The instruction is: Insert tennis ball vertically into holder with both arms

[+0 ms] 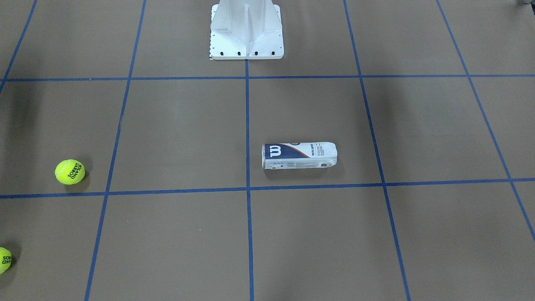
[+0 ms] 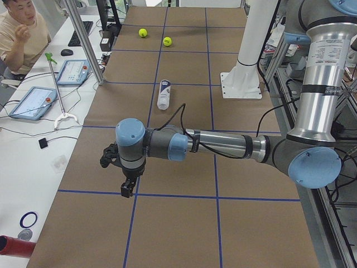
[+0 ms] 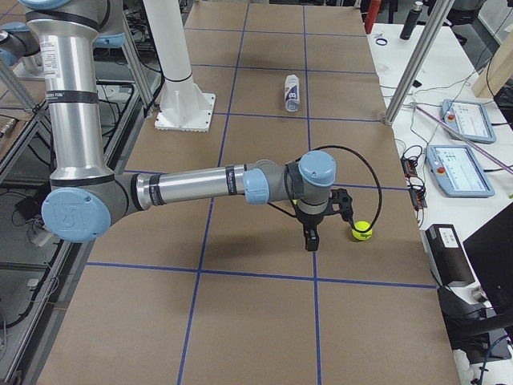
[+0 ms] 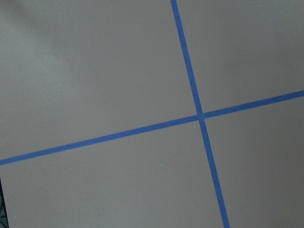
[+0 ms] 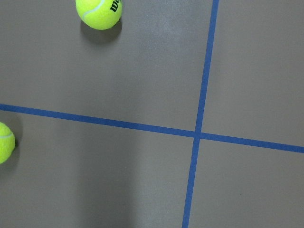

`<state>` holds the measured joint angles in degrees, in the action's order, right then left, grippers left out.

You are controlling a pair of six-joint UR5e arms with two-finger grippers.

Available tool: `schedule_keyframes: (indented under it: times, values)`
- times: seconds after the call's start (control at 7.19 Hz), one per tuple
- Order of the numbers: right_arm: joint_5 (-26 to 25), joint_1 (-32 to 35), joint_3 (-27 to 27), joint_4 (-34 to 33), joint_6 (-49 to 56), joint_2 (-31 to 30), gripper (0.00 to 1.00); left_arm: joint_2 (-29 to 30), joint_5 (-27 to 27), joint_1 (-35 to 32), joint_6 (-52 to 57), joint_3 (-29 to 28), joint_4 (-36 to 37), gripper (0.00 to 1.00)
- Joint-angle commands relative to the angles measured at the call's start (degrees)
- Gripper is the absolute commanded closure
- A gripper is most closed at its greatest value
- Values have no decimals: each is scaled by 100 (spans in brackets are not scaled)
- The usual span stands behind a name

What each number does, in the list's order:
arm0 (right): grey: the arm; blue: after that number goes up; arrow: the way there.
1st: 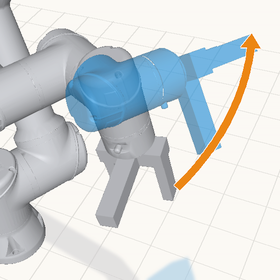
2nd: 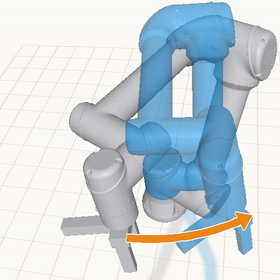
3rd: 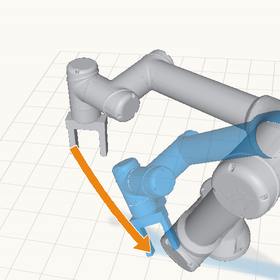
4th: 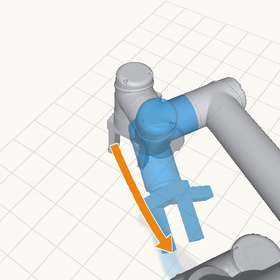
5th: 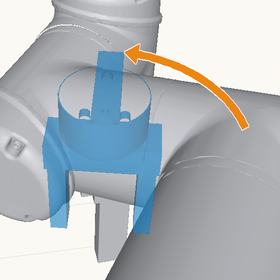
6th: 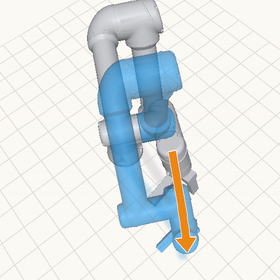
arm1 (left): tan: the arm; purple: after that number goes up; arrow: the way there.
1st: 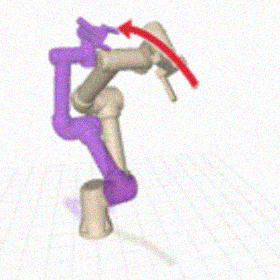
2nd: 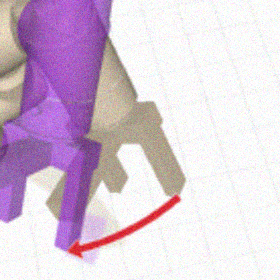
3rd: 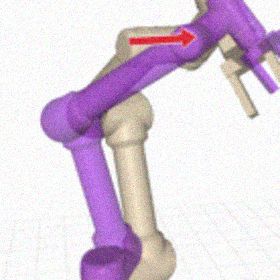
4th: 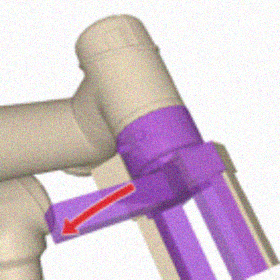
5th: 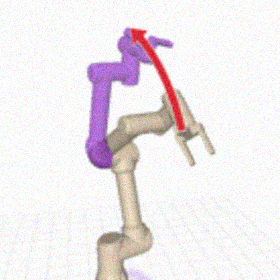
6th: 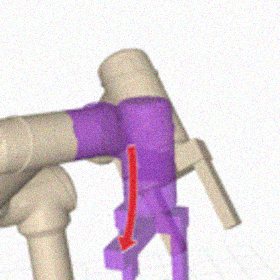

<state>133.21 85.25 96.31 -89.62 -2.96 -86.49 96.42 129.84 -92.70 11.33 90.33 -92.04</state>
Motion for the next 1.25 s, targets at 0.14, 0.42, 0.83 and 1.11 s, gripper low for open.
schedule_keyframes:
  times: [0.14,0.42,0.83,1.11]
  values:
    - [12,0,11,-29,-20,-9,0,202,128,67,-34,116,-51,0]
    - [29,0,20,-29,-125,0,0,123,1084,67,-304,64,-269,0]
    - [30,0,20,-29,-134,0,0,8,1087,120,-587,-15,-1546,0]
    - [30,0,20,-29,-143,0,0,567,1087,521,-729,29,-2238,0]
